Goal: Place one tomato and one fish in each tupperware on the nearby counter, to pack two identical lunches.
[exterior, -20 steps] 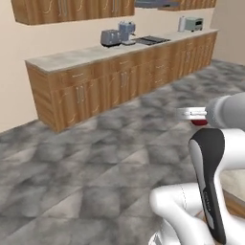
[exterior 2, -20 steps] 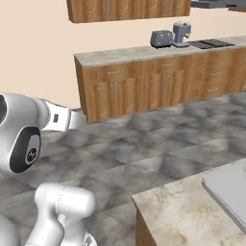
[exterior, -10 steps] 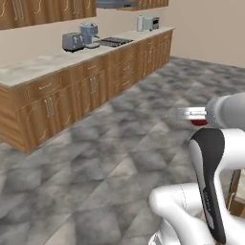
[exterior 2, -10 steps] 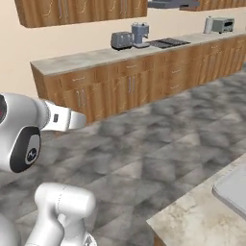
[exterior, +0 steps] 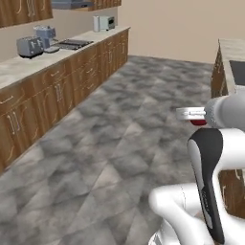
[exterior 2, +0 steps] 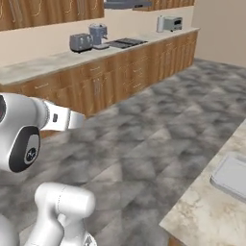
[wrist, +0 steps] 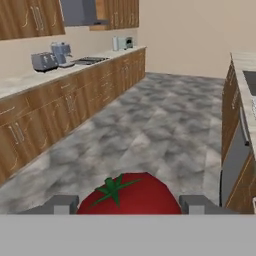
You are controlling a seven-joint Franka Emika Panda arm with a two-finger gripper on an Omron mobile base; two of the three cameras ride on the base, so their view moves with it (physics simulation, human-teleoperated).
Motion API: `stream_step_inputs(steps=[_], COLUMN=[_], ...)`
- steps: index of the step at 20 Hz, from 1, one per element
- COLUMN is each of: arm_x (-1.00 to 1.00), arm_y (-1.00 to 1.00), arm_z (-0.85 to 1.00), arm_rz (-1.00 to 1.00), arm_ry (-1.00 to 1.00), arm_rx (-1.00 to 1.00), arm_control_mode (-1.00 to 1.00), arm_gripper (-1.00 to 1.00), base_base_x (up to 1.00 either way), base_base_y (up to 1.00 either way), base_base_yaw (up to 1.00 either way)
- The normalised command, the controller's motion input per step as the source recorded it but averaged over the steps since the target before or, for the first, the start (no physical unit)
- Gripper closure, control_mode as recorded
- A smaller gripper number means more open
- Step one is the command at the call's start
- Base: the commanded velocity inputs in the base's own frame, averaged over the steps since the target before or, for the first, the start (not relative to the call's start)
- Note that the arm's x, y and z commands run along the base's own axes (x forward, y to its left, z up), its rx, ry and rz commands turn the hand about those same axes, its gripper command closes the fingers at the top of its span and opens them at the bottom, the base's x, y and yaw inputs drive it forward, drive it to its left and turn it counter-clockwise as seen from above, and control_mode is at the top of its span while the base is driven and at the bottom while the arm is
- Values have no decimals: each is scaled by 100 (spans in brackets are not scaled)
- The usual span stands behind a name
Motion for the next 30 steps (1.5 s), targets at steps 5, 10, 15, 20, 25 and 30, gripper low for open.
stream_step_inputs(steps=[5,10,15,20,25,30], arm_x=[0,0,0,0,0,0], arm_y=[0,0,0,0,0,0], arm_z=[0,0,0,0,0,0], arm_rz=[0,0,0,0,0,0], arm_ry=[0,0,0,0,0,0], arm_rx=[0,0,0,0,0,0], arm_control_mode=[100,100,100,100,100,100], arm_gripper=[100,100,100,100,100,100], base_base_x=[38,55,75,78,75,72], base_base_y=[22,30,41,39,37,41], base_base_yaw=[-42,-43,-41,-43,-45,-45])
